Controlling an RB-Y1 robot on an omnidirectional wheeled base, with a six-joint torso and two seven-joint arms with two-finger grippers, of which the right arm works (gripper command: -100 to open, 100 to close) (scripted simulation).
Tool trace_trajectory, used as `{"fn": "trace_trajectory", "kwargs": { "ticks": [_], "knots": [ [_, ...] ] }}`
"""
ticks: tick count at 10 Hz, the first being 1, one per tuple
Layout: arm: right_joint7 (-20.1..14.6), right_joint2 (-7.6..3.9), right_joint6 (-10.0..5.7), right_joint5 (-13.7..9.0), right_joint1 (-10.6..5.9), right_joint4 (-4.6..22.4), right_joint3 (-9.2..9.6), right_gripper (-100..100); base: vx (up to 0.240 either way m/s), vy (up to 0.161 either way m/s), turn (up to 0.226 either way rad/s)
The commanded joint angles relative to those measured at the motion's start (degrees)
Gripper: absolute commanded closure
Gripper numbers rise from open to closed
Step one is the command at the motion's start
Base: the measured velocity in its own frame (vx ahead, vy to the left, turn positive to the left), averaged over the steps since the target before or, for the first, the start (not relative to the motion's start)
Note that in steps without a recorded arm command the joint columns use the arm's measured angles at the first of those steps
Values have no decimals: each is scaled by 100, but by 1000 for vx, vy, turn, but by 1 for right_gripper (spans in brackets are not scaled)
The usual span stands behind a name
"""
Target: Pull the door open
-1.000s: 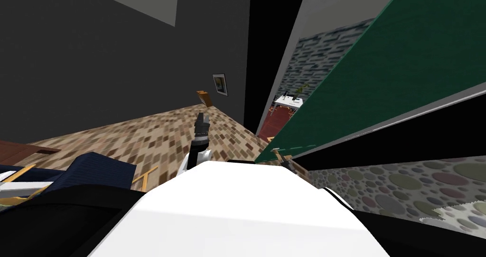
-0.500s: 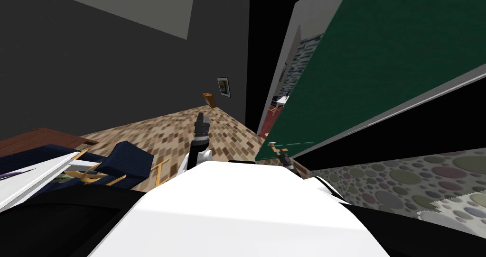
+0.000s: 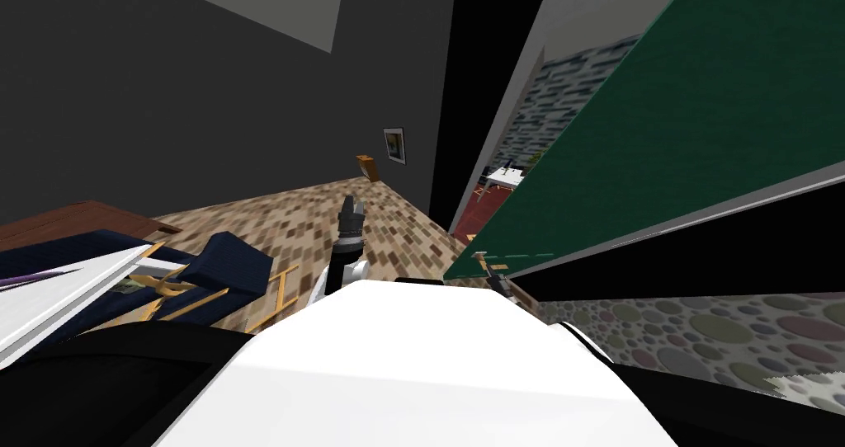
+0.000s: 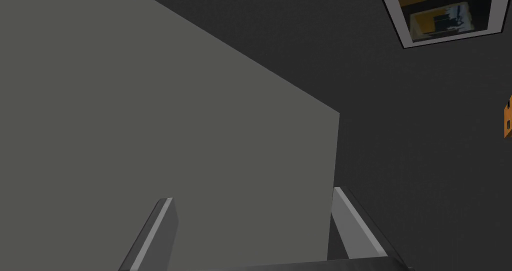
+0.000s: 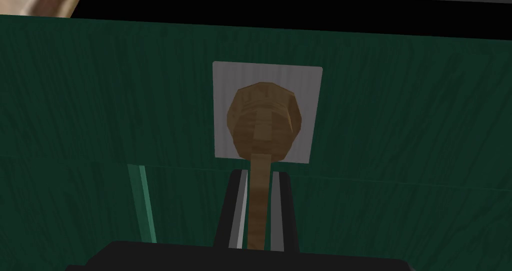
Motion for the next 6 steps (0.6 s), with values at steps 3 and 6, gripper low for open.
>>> {"fn": "trace_trajectory", "kwargs": {
  "ticks": [3, 6],
  "knots": [
    [-4, 71, 151, -32, -92, -26, -25, 100, -197, -87, 216],
    [-7, 79, 207, -49, -119, -25, -39, 100, -157, -57, 69]
  ]
}}
